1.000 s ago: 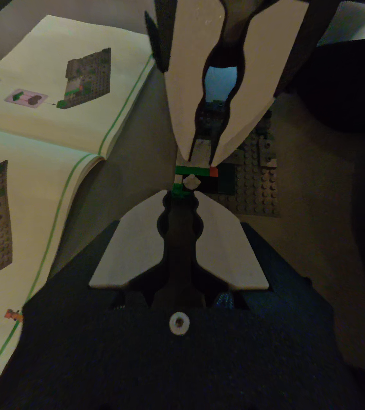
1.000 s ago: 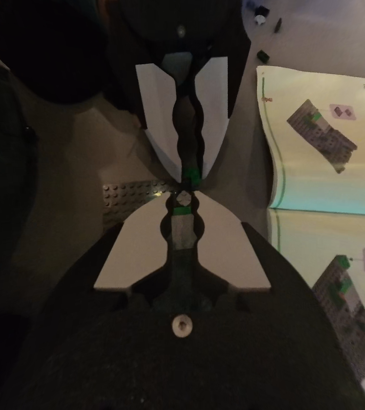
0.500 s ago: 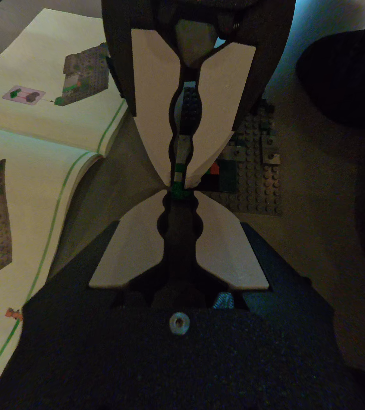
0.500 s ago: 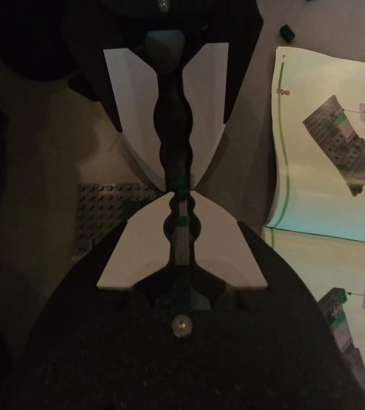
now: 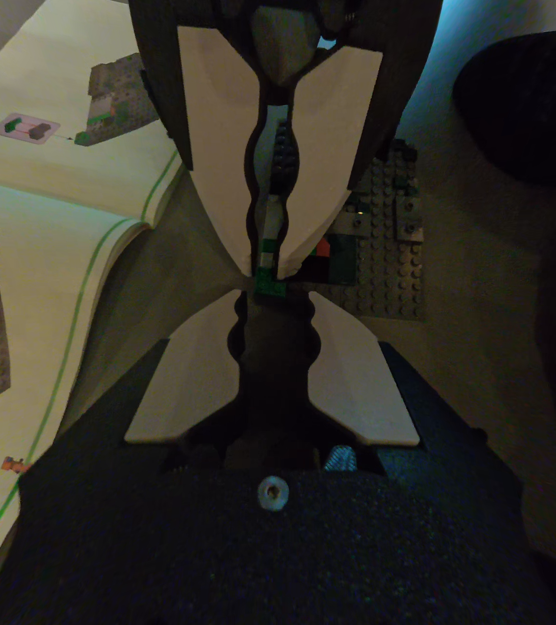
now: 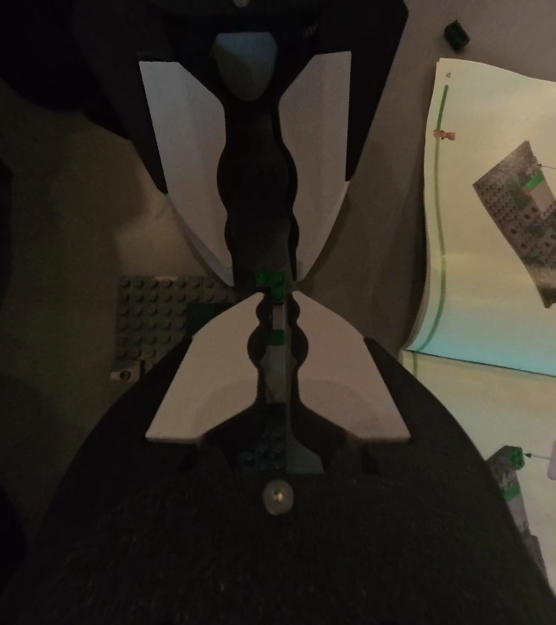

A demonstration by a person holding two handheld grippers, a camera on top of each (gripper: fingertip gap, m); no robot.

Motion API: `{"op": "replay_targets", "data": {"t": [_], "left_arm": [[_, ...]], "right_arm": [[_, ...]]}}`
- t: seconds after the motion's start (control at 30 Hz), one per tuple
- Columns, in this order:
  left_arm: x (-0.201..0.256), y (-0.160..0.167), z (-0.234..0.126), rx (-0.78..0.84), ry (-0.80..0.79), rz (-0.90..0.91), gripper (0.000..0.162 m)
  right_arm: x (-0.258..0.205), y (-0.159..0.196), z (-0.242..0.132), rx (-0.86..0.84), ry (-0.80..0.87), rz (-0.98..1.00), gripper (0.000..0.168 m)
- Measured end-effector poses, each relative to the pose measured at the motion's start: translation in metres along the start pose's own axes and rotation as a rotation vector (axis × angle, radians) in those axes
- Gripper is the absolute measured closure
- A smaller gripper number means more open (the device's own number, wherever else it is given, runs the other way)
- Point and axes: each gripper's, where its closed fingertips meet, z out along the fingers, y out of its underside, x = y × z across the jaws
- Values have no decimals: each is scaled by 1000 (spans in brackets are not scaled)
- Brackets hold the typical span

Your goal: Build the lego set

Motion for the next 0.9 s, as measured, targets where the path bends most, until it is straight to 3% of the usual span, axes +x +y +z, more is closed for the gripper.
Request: {"op": "replay_targets", "data": {"t": [0.03, 0.23, 0.4, 0.53, 0.9], "left_arm": [[0, 0, 0, 1, 0, -2, 130], [-1, -2, -5, 13, -11, -14, 130], [6, -10, -16, 65, -28, -57, 132], [16, -18, -21, 114, -32, -77, 132], [16, -17, -32, 142, -90, -151, 133]], "right_arm": [[0, 0, 0, 1, 1, 1, 158], [-3, 1, -24, 58, -31, 38, 154], [-4, 51, -57, 55, 11, 69, 151], [-8, 72, -58, 126, 41, 136, 144], [-3, 75, -53, 184, 53, 117, 152]]}}
